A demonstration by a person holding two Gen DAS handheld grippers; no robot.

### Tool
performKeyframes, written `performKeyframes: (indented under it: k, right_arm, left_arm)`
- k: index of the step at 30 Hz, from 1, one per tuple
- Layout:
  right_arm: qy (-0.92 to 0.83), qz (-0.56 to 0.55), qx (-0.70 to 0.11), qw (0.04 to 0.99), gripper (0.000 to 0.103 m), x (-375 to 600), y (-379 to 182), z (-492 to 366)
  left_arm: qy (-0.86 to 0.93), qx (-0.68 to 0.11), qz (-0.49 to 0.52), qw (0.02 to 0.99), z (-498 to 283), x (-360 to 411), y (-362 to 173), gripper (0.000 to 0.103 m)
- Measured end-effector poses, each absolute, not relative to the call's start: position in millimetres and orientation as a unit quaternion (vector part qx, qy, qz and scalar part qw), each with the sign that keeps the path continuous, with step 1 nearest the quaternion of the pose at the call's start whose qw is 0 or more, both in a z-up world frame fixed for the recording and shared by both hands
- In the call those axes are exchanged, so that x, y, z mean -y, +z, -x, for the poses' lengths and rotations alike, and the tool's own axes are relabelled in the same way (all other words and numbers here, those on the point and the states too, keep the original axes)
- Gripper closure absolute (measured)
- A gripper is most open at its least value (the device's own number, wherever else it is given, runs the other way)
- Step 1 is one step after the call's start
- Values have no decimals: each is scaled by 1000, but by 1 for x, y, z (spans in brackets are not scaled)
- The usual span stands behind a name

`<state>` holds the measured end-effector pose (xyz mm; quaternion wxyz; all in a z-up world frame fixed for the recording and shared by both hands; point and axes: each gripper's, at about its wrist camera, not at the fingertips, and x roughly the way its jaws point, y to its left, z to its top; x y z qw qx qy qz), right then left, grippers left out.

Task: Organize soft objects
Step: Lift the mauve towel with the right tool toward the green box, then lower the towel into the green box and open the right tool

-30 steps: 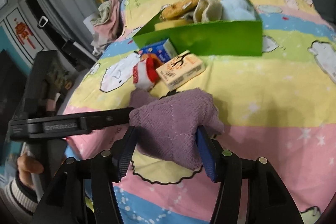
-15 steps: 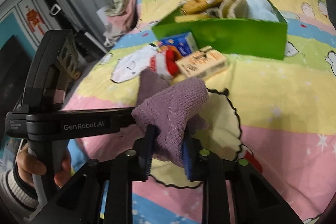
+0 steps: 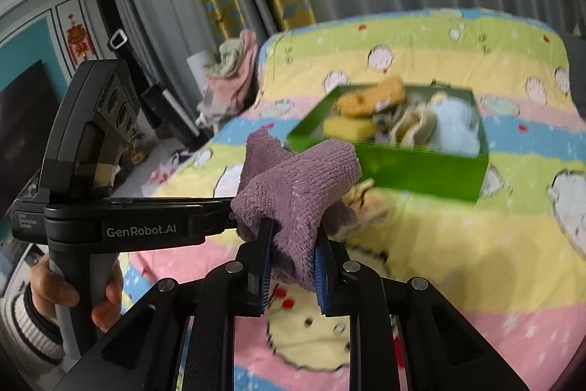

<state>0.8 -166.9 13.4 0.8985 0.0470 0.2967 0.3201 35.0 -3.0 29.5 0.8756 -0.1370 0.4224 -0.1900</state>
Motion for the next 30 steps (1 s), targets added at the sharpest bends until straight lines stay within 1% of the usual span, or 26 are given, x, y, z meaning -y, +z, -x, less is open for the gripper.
performKeyframes:
  k: [9,14,24,30]
  right_arm:
    - [296,-50,-272,914,82,179,47,-61]
    - [279,-47,-276,919,82,180,51,-100]
    - [253,-34,-339,906,82,167,19,-182]
    - [236,-15,-375,896,82,153,-6,-216]
  left_arm:
    - [-191,-412,120,883,-102,23,63,92]
    - [-176,-414,110,887,-140,31,65,93]
    - [-131,-468,95,869,-219,30,23,93]
    - [-104,-488,77,863,-245,25,1,91]
